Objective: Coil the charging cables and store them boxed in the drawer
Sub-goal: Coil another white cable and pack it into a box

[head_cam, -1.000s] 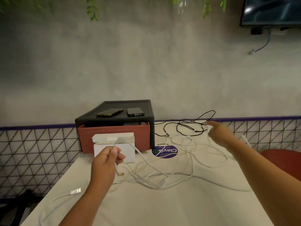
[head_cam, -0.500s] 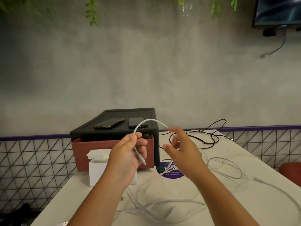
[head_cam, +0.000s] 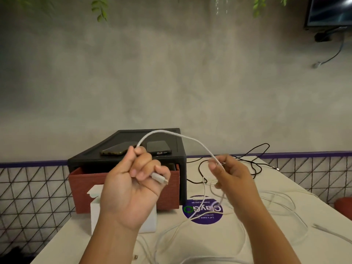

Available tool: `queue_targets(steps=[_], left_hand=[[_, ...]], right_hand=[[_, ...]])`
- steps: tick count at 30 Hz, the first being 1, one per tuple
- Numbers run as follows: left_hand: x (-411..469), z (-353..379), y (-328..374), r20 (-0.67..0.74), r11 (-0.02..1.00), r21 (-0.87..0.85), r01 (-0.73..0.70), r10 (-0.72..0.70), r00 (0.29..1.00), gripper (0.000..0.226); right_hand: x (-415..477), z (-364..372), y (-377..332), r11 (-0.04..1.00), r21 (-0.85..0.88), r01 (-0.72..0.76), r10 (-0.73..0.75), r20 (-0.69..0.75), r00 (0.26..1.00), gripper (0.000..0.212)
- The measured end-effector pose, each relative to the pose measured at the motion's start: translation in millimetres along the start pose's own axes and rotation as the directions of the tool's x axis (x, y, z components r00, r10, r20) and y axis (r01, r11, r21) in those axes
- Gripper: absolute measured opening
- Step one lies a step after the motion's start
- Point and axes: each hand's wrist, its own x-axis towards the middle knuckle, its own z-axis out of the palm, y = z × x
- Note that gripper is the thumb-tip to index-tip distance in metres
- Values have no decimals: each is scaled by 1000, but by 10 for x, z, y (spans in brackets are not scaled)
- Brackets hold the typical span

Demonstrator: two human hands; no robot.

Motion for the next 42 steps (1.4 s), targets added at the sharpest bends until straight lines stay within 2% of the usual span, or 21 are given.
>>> queue_targets(steps=[1, 3, 4, 5, 7, 8, 9, 13, 17, 20, 24, 27, 28, 29, 31, 32, 33, 35, 37, 39, 42], left_hand=[[7, -92, 38, 34, 999, -36, 35, -34, 999, 35], [-48, -256, 73, -140, 998, 57, 7, 1, 990, 50], [-65, -287, 91, -183, 995, 94, 22, -4, 983, 51], [-46, -273, 79, -174, 993, 118, 22, -1, 985, 48], [33, -206, 71, -62, 998, 65, 14, -10, 998, 27], [30, -147, 41, -100, 998, 58, -37, 42, 994, 16], [23, -86, 15, -168, 988, 112, -110, 128, 977, 14], [-5, 17, -16, -178, 943, 271, -192, 245, 953, 29], [-32, 93, -60, -103, 842, 496, -211, 299, 949, 32], [-48, 143, -135, -61, 749, 625, -222, 330, 942, 33], [-56, 163, -183, -16, 694, 682, -232, 332, 943, 34], [-54, 119, -177, 34, 634, 730, -256, 340, 940, 28], [-56, 87, -168, 70, 572, 776, -265, 341, 938, 23], [-64, 64, -159, 119, 459, 846, -270, 330, 936, 21], [-84, 19, -165, 184, 202, 952, -229, 221, 958, 28], [-91, 0, -178, 175, 126, 973, -194, 151, 973, 29], [-88, -9, -200, 153, 92, 983, -161, 82, 985, 30], [-79, 7, -244, 103, 149, 984, -100, -13, 995, 28], [-78, 64, -248, 36, 365, 931, -18, -41, 999, 31], [-100, 134, -240, -9, 575, 814, 74, -116, 993, 38], [-121, 153, -261, 15, 784, 589, 197, -255, 967, 35]], right_hand=[[14, -45, -11, 999, 24, 23, -24, 18, 1000, 12], [36, -113, -58, 996, 45, 73, -75, 42, 996, 15], [31, -130, -99, 995, 32, 97, -98, 51, 994, 16], [22, -137, -134, 992, -11, 125, -124, 60, 990, 17], [-15, -113, -202, 965, -175, 196, -183, 91, 979, 19], [-32, -98, -234, 935, -271, 228, -202, 122, 972, 21], [-55, -82, -267, 900, -360, 247, -199, 164, 966, 22], [-193, -12, -416, 767, -589, 254, -21, 373, 928, 22], [-323, 124, -533, 703, -635, 321, 91, 527, 845, 15], [-395, 188, -575, 664, -651, 368, 123, 581, 805, 12], [-437, 188, -633, 658, -651, 379, 164, 615, 772, 34], [-452, 146, -665, 650, -651, 392, 153, 617, 772, 35], [-457, 127, -677, 645, -648, 405, 133, 617, 776, 30], [-457, 105, -685, 637, -641, 427, 96, 616, 782, 24], [-452, 61, -700, 595, -633, 494, -18, 604, 797, 9], [-444, 44, -708, 573, -630, 524, -82, 592, 802, 5], [-430, 26, -715, 564, -619, 546, -150, 574, 805, 1], [-377, 0, -703, 605, -582, 543, -275, 487, 829, 10], [-309, -20, -655, 634, -550, 543, -397, 370, 840, 18], [-251, -20, -612, 644, -521, 560, -471, 307, 827, 15], [-235, 1, -554, 725, -433, 536, -439, 309, 844, 16]])
